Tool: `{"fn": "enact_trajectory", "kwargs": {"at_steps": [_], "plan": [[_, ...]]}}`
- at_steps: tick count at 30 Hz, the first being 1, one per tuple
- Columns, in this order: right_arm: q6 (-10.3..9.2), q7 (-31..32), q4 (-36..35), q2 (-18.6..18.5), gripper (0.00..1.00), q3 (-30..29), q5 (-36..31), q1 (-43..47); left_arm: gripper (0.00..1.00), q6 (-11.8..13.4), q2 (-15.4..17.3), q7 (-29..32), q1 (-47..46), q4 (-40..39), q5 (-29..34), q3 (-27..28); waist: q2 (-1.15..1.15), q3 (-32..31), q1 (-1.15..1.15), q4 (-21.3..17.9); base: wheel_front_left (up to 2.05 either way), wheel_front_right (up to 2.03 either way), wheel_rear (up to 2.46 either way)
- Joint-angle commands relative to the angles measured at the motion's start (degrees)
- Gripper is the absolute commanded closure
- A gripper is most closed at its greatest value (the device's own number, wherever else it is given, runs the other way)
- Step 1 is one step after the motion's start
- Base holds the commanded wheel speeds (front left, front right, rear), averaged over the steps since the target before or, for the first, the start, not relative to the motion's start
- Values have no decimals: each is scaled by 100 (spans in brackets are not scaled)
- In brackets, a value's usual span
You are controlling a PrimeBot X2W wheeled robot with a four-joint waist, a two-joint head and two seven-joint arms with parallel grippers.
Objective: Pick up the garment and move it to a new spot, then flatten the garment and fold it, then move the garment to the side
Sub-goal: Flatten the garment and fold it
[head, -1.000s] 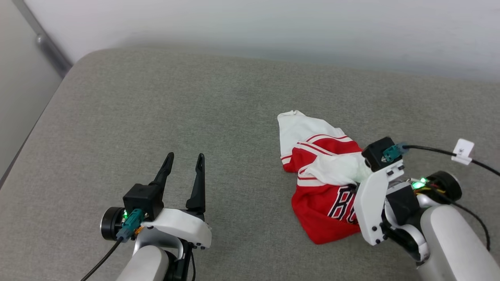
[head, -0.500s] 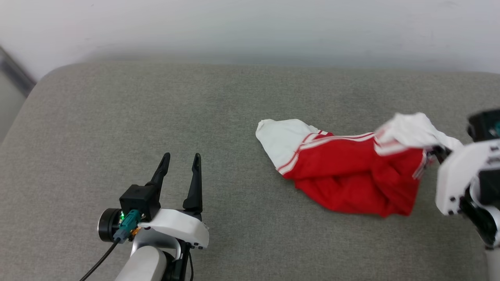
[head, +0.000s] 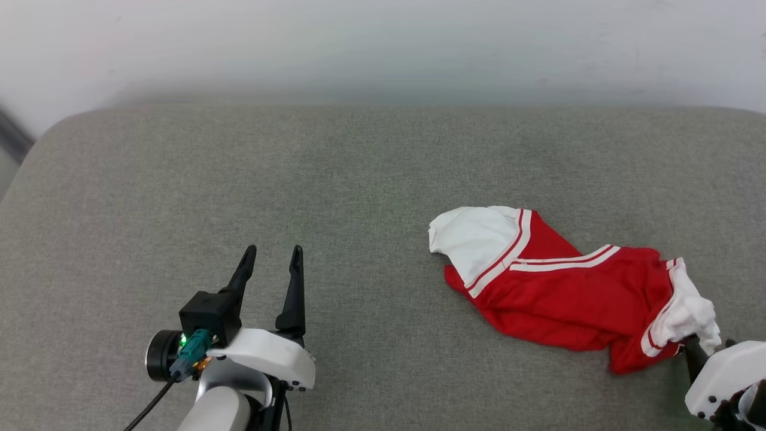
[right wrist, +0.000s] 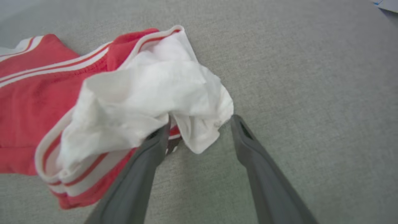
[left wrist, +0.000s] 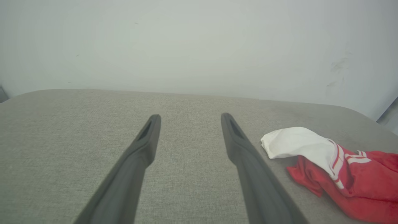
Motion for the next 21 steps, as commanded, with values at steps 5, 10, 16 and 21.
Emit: {"fn": "enact_trajectory", "kwargs": {"at_steps": [5, 10, 16, 21], "plan": [[-3, -1044, -232, 93, 0, 55, 23, 137, 0, 88, 77, 12, 200, -28, -47, 49, 0, -153, 0, -45, 0, 0, 0], [-2, -1884, -758, 121, 0, 304, -163, 317, 0, 178, 135, 44, 404, -69, -81, 87, 0, -334, 0, -102, 0, 0, 0], [-2, -2396, -1289, 124, 0, 859, -232, 584, 0, 257, 228, 135, 603, -158, -96, 82, 0, -549, 0, -149, 0, 0, 0], [-3, -2390, -1799, 124, 0, 1353, -193, 914, 0, 304, 293, 227, 694, -248, -92, 66, 0, -642, 0, -213, 0, 0, 0]]}}
